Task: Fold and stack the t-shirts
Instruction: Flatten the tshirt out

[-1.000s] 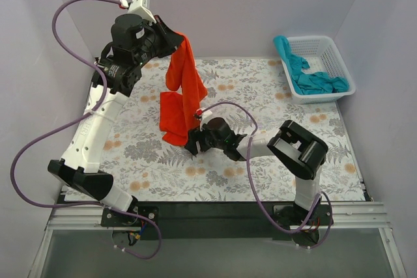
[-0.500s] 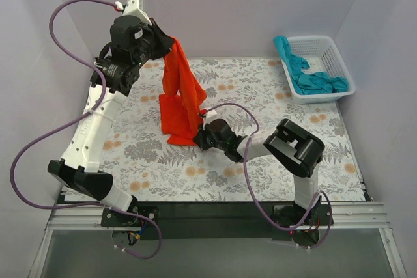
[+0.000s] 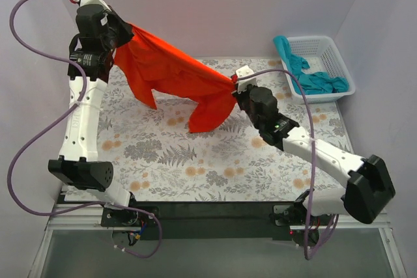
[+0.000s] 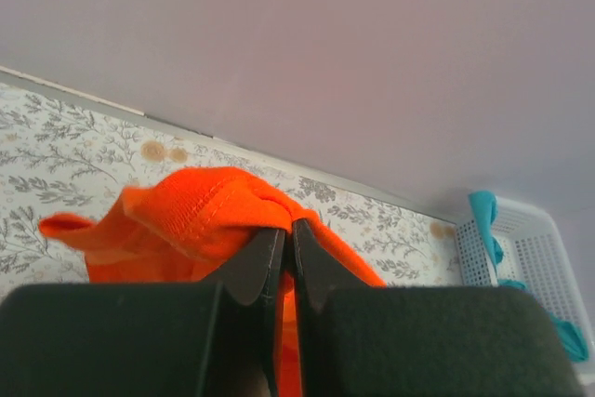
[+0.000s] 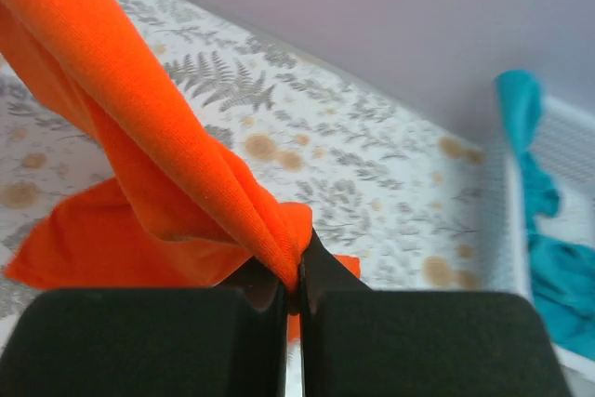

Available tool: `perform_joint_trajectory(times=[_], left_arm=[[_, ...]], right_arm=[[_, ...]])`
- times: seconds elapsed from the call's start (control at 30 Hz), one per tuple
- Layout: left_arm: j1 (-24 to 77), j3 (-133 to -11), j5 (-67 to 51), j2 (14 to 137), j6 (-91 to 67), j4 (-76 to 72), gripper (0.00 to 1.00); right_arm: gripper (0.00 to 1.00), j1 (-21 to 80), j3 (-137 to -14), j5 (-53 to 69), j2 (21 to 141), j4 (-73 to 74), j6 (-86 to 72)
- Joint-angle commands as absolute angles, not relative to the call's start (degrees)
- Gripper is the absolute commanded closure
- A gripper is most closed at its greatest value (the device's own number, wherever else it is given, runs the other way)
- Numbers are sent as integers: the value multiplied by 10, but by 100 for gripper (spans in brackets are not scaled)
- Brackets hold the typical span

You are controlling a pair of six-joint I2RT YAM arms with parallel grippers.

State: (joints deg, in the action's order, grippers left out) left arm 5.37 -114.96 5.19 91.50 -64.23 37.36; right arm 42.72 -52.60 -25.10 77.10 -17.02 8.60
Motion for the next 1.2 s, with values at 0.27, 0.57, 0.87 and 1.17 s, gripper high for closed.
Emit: perform_joint_trajectory(times=[0.27,0.57,0.87,1.17], left_arm=[[54,-1091,91,669,-606,422,100],[54,-965,142,669,-576,422,100],[53,-816,84,915,-584,301,94],[53,-845,23,1011,-670,259,32]], right_arm=[[97,427,-602,-222,493,105,202],[93,423,-591,-220,506,164,207],[87,281,-627,-75,789,120,144],[46,243,-853,-84,1052,201,114]])
